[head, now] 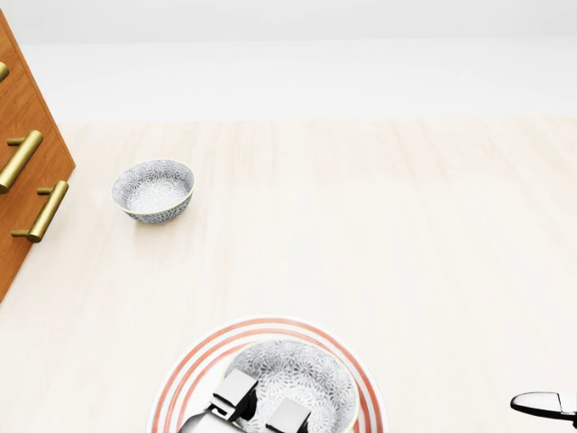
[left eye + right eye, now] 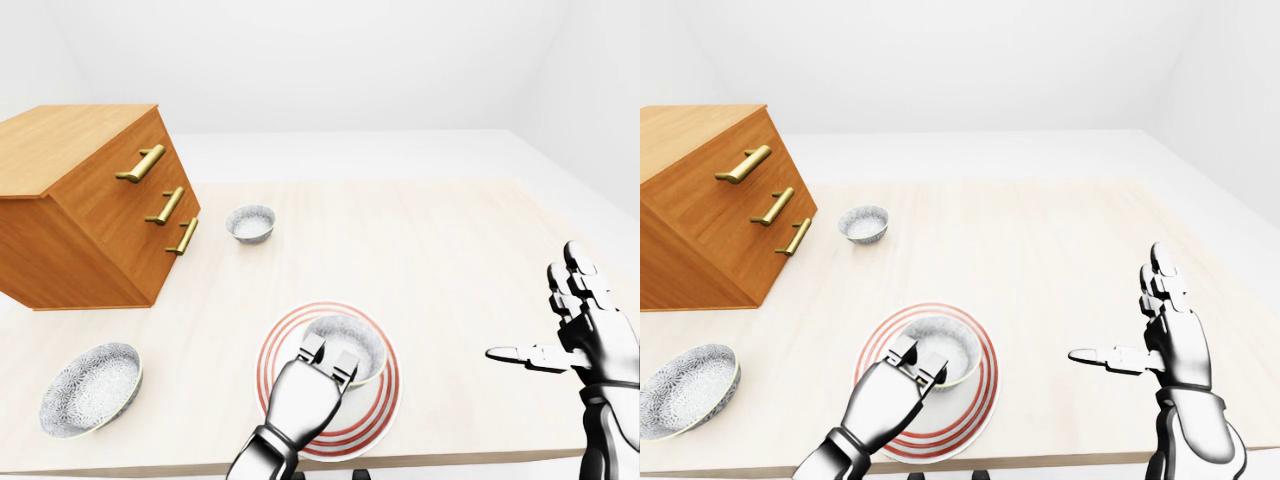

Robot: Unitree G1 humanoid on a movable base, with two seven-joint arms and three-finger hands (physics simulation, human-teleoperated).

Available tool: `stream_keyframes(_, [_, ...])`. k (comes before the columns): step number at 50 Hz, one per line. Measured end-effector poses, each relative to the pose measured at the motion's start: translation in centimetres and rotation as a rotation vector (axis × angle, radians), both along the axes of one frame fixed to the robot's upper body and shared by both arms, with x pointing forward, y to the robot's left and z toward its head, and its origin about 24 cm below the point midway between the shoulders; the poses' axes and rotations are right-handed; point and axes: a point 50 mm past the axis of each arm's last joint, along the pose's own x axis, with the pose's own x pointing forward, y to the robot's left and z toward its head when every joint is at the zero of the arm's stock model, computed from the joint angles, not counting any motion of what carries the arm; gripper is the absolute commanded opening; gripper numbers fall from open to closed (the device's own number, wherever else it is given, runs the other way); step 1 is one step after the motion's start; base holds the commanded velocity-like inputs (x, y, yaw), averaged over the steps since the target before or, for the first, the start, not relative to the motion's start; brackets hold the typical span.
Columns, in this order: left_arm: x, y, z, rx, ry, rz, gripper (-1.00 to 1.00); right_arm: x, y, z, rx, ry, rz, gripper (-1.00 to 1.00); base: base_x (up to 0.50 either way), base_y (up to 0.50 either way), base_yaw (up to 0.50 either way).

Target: Put the bowl in the middle on the plate.

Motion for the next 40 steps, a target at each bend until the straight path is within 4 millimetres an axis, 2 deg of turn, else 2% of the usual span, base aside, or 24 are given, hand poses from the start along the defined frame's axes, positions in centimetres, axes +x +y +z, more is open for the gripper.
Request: stream_keyframes(40, [0.61, 0.68, -0.76, 0.001, 0.05, 0.038, -1.0, 0.02, 0.01, 0.01, -0.003, 0.001, -0.002, 1.0, 0.0, 0.0, 0.0])
